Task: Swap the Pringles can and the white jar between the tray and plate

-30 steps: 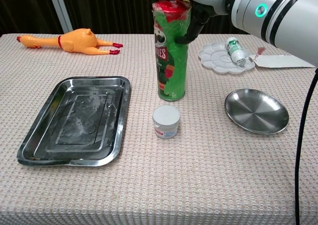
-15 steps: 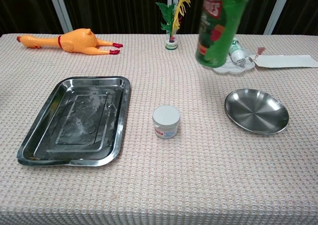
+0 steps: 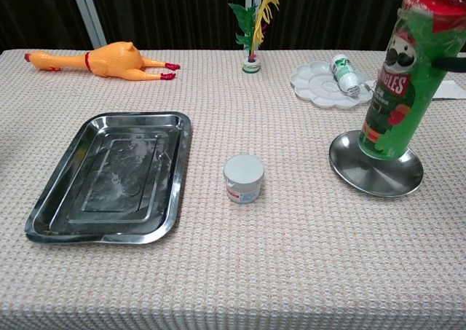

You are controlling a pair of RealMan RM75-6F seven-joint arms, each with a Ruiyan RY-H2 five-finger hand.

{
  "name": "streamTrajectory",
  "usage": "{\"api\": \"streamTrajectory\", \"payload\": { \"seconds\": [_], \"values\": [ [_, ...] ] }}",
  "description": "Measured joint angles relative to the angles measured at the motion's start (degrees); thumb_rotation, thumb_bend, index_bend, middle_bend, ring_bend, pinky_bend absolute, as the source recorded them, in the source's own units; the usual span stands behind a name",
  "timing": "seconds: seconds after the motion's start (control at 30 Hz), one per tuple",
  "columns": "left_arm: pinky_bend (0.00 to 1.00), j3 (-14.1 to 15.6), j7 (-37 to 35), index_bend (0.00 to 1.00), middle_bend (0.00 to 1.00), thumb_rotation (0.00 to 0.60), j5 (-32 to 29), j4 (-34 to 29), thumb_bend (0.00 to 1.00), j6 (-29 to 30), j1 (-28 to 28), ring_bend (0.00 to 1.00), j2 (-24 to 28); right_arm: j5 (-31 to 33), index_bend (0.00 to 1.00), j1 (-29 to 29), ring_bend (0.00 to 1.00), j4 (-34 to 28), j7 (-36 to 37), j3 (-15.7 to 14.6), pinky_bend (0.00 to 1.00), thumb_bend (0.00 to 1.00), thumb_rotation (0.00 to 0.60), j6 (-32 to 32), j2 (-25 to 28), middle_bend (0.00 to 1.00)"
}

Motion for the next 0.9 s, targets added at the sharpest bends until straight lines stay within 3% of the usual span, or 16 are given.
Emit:
{"api": "streamTrajectory", "payload": {
  "seconds": [0.2, 0.33, 0.43, 0.53, 0.9],
  "values": [
    [0.31, -0.5, 0.22, 0.16, 0.16, 0.6, 0.13, 0.19, 0.11, 0.05, -0.51, 0.07, 0.15, -0.68, 0.43, -0.53, 0.35, 2.67, 1.61, -0.75, 0.47, 0.28, 0.6, -2.32, -1.98, 0.41],
    [0.3, -0.88, 0.44, 0.16, 0.16, 0.6, 0.56, -0.18, 0.11, 0.53, -0.85, 0.06, 0.34, -1.92, 0.21, -0.65, 0.08, 2.8, 3.45, -1.05, 0.18, 0.13, 0.6, -3.12, -2.01, 0.21],
    [0.3, -1.12, 0.57, 0.16, 0.16, 0.6, 0.73, -0.93, 0.11, 0.49, -1.22, 0.06, 0.61, -3.48, 0.03, -0.81, 0.0, 2.59, 5.02, -1.27, 0.02, 0.05, 0.6, -3.68, -1.09, 0.05],
    [0.3, -1.29, 1.01, 0.16, 0.16, 0.6, 1.35, -1.79, 0.1, 0.54, -1.7, 0.06, 0.83, -4.75, 0.0, -1.22, 0.0, 1.99, 6.3, -1.26, 0.0, 0.01, 0.6, -3.4, -0.12, 0.0],
    [0.3, -0.63, 2.16, 0.16, 0.16, 0.6, 2.34, -4.74, 0.1, -2.17, -3.64, 0.06, 0.87, -8.91, 0.0, -4.03, 0.0, -0.72, 10.39, 0.0, 0.0, 0.0, 0.6, 1.44, 4.9, 0.0]
  ]
}}
